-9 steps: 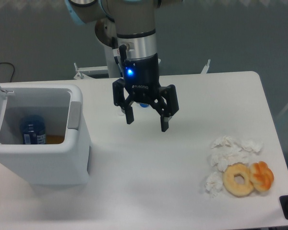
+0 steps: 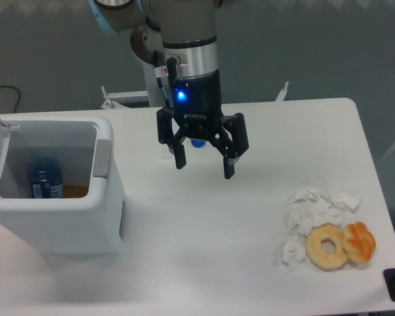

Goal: Close the trash can
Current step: 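Move the open gripper toward the trash can's raised lid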

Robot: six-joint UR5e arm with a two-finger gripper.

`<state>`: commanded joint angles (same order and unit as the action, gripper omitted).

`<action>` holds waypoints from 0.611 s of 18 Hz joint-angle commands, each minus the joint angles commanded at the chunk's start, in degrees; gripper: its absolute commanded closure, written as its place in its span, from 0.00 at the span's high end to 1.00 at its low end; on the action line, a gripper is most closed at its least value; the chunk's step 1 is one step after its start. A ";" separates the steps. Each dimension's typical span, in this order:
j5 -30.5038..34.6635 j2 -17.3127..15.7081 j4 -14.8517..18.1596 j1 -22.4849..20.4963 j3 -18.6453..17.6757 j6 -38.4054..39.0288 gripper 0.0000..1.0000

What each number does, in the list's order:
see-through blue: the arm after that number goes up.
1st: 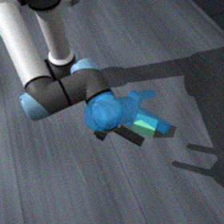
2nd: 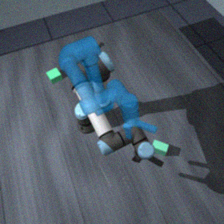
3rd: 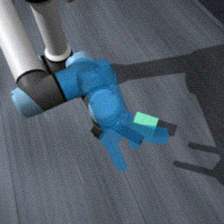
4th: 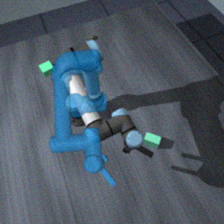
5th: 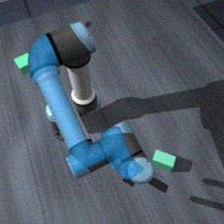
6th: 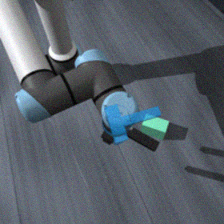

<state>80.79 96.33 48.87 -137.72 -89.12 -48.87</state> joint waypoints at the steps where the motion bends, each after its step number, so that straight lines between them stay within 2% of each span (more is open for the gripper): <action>1: -0.88 0.00 0.00 -0.26 0.00 0.00 1.00; 3: -1.24 0.00 0.00 -0.44 0.09 0.52 1.00; 6: -3.69 0.00 -0.18 -0.53 0.35 9.29 1.00; 9: -7.56 -0.09 -0.18 -0.44 0.88 15.19 1.00; 11: -7.84 -0.52 -0.18 0.09 0.97 19.50 1.00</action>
<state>72.95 95.80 48.69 -137.64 -88.16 -29.37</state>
